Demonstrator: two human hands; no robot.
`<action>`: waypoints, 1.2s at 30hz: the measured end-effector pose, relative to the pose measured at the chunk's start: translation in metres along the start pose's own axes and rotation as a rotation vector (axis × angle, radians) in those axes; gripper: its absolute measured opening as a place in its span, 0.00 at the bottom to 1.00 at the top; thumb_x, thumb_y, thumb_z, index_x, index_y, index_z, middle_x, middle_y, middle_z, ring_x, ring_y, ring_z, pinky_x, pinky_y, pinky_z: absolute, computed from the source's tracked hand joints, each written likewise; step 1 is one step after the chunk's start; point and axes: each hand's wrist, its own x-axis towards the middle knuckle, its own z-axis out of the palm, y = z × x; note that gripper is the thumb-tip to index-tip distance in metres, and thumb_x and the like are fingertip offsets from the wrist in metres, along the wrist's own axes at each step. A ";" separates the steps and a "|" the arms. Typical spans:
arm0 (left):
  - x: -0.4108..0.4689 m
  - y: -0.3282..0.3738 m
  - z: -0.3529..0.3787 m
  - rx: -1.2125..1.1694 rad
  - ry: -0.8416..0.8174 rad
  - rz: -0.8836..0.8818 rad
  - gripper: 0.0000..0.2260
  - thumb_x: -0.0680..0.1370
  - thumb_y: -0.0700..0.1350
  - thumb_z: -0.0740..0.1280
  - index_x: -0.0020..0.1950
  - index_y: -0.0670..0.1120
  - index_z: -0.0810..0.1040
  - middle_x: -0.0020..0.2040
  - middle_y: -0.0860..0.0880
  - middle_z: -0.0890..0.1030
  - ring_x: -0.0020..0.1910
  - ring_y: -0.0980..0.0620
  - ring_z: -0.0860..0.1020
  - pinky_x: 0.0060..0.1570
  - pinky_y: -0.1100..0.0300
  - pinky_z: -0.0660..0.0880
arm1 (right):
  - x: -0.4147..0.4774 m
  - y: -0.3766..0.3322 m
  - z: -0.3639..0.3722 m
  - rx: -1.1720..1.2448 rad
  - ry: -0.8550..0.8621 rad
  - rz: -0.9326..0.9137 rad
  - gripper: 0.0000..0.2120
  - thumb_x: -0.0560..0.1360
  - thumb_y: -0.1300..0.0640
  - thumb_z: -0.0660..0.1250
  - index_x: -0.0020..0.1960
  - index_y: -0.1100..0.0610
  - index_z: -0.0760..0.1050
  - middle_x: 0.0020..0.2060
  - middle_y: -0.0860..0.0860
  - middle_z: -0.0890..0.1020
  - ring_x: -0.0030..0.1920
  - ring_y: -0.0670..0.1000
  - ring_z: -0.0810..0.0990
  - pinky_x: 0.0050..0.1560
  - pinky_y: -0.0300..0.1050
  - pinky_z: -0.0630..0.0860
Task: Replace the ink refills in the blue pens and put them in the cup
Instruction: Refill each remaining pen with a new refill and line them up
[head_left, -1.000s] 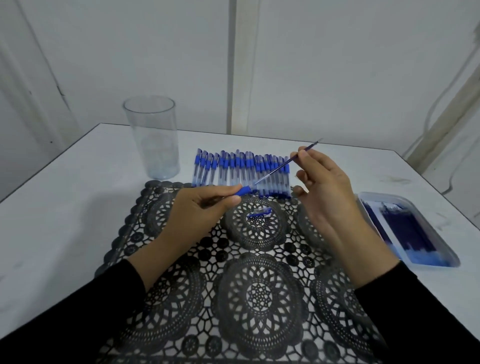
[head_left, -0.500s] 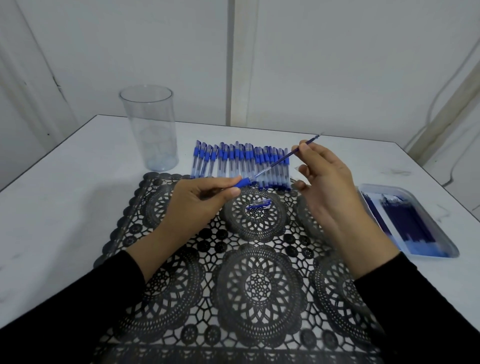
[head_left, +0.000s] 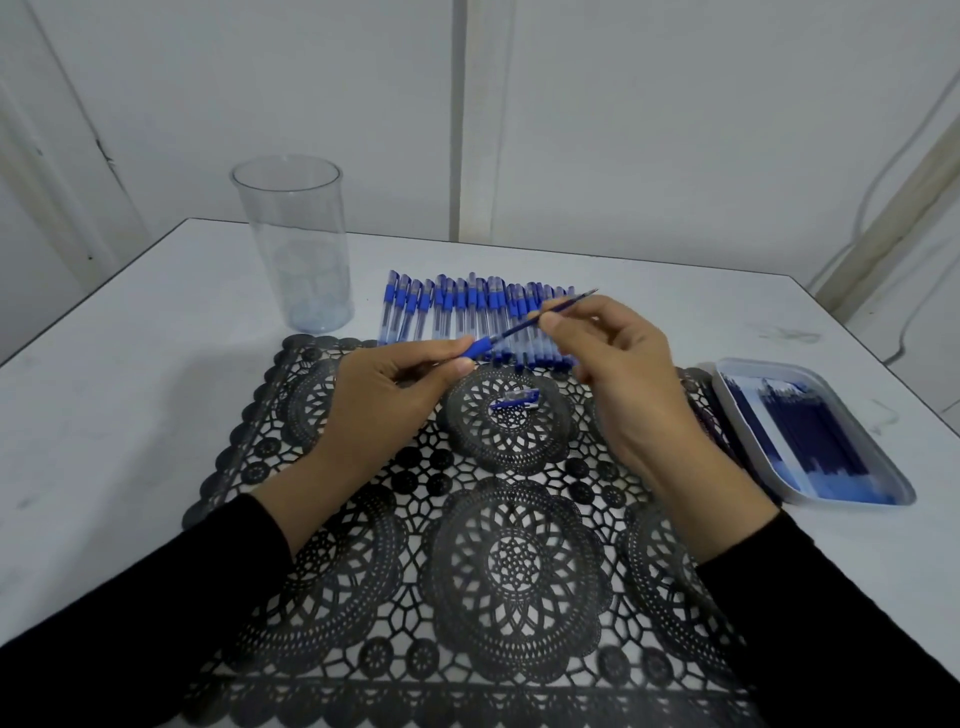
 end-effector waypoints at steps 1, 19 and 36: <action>0.000 0.000 0.000 0.001 -0.004 -0.004 0.12 0.73 0.41 0.75 0.56 0.47 0.84 0.47 0.57 0.85 0.44 0.56 0.85 0.47 0.66 0.80 | -0.001 0.004 0.002 -0.057 -0.048 0.017 0.03 0.74 0.62 0.70 0.45 0.56 0.80 0.35 0.44 0.83 0.34 0.38 0.78 0.37 0.31 0.72; -0.003 0.004 -0.002 0.127 -0.072 -0.057 0.13 0.74 0.41 0.75 0.56 0.51 0.83 0.47 0.61 0.82 0.48 0.68 0.81 0.51 0.74 0.75 | 0.006 0.040 -0.029 -1.108 -0.319 -0.350 0.07 0.74 0.54 0.73 0.52 0.53 0.82 0.47 0.50 0.79 0.50 0.51 0.76 0.53 0.48 0.74; -0.005 0.003 -0.003 0.179 -0.143 -0.032 0.11 0.74 0.42 0.75 0.56 0.50 0.84 0.47 0.57 0.85 0.46 0.62 0.83 0.48 0.72 0.76 | -0.001 0.027 -0.023 -0.635 -0.159 -0.328 0.06 0.78 0.61 0.67 0.48 0.51 0.75 0.43 0.48 0.80 0.43 0.45 0.78 0.44 0.32 0.74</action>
